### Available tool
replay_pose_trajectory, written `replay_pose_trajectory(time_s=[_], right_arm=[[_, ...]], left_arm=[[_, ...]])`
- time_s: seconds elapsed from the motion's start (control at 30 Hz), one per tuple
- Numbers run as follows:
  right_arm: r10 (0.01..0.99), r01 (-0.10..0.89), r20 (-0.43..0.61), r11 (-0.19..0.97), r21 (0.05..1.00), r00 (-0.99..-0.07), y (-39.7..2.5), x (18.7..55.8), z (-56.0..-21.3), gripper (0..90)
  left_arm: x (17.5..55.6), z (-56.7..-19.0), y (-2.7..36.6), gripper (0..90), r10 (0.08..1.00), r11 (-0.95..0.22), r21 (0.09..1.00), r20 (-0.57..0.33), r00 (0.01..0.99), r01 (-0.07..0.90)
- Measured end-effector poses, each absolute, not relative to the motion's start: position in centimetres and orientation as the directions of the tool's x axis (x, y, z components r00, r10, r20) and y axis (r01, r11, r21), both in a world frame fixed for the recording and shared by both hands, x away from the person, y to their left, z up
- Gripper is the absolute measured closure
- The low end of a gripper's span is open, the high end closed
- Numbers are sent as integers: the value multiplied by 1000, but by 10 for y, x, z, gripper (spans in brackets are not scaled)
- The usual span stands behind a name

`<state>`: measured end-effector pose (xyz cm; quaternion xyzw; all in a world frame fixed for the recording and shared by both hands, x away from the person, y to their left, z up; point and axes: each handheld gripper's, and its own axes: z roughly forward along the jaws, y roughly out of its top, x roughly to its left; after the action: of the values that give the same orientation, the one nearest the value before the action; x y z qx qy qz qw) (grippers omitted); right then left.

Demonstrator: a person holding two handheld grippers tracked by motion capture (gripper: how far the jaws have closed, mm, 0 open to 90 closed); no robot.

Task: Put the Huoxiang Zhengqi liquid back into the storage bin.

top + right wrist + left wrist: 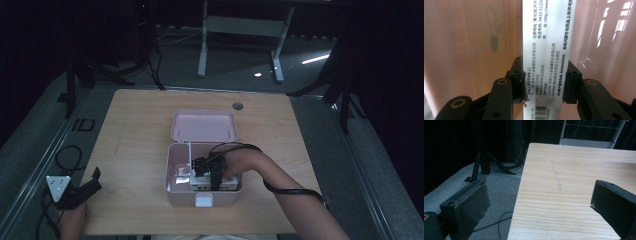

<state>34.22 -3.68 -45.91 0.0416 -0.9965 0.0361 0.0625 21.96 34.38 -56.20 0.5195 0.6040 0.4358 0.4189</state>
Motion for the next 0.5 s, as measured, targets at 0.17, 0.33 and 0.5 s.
replay_pose_trajectory(time_s=[0.17, 0.33, 0.5], right_arm=[[-82, -92, 143, 994, -62, -986, -37, 341, -455, 529], [-80, -84, 120, 996, -32, -990, -41, 342, -431, 482], [-67, -66, 69, 998, 25, -995, -53, 346, -404, 463]], left_arm=[[219, -562, 344, 21, 993, 81, 962, -54, -109, 262], [220, -562, 344, 21, 993, 81, 962, -54, -108, 262], [219, -562, 344, 21, 993, 79, 961, -52, -108, 263]])
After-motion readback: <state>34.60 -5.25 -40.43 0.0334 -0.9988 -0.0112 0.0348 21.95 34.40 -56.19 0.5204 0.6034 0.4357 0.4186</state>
